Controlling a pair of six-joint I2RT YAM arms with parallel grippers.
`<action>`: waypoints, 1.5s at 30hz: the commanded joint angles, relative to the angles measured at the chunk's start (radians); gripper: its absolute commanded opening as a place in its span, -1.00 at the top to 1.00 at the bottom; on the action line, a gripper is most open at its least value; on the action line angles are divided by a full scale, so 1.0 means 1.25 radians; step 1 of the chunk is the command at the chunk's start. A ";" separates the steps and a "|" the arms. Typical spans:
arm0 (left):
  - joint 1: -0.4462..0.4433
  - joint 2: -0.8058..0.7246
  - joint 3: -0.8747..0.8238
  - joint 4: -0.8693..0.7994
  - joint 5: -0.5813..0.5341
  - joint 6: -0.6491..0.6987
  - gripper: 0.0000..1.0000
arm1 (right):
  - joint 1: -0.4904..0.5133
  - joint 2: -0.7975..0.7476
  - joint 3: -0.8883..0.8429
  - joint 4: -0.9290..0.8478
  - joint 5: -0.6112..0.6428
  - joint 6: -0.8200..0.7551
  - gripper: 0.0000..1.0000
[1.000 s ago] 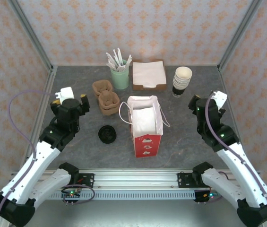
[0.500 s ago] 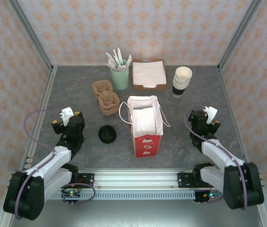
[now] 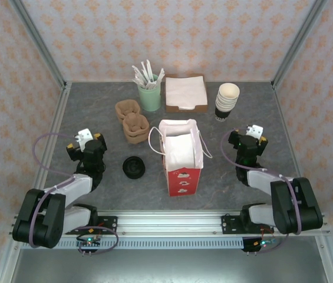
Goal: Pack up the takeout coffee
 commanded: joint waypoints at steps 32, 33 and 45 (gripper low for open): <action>0.038 0.268 0.101 0.163 0.215 0.055 -1.00 | -0.038 0.204 0.072 0.084 -0.113 -0.010 -0.99; 0.039 0.269 0.101 0.163 0.216 0.057 -1.00 | -0.038 0.204 0.072 0.082 -0.114 -0.010 -0.99; 0.039 0.272 0.112 0.146 0.278 0.081 -1.00 | -0.038 0.205 0.073 0.081 -0.114 -0.010 -0.99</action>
